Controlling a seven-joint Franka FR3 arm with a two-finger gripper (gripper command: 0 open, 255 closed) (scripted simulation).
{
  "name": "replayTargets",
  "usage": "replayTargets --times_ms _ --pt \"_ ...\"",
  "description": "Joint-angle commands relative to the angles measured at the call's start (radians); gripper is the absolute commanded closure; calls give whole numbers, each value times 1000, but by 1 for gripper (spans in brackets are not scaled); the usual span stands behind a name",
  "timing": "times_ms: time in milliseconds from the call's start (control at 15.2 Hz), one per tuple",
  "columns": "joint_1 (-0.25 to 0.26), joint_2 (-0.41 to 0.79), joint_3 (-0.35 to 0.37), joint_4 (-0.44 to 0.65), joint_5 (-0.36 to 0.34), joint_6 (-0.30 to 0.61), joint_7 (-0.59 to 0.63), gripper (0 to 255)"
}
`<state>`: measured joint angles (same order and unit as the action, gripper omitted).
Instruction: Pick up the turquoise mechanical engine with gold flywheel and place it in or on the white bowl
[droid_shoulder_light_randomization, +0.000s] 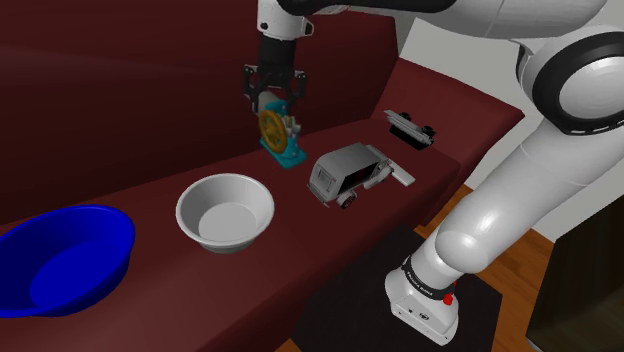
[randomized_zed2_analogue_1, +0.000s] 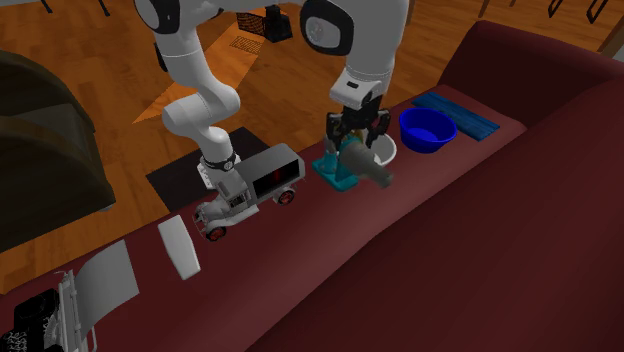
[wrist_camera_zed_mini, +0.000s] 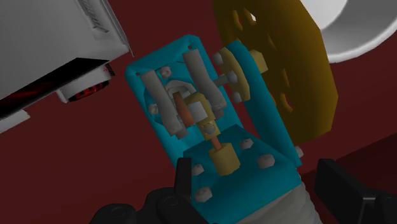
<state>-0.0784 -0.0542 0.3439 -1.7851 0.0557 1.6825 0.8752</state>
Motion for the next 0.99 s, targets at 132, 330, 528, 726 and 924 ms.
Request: replayTargets --times_ms 132,330,528,726,924 --pt "0 4 0 59 -2 -54 3 255" --pt "21 -5 23 71 4 -72 47 255" --pt "53 -11 59 82 12 -85 116 255" --pt "86 -7 97 104 16 -100 188 255" --pt "120 7 138 137 15 -115 264 255"
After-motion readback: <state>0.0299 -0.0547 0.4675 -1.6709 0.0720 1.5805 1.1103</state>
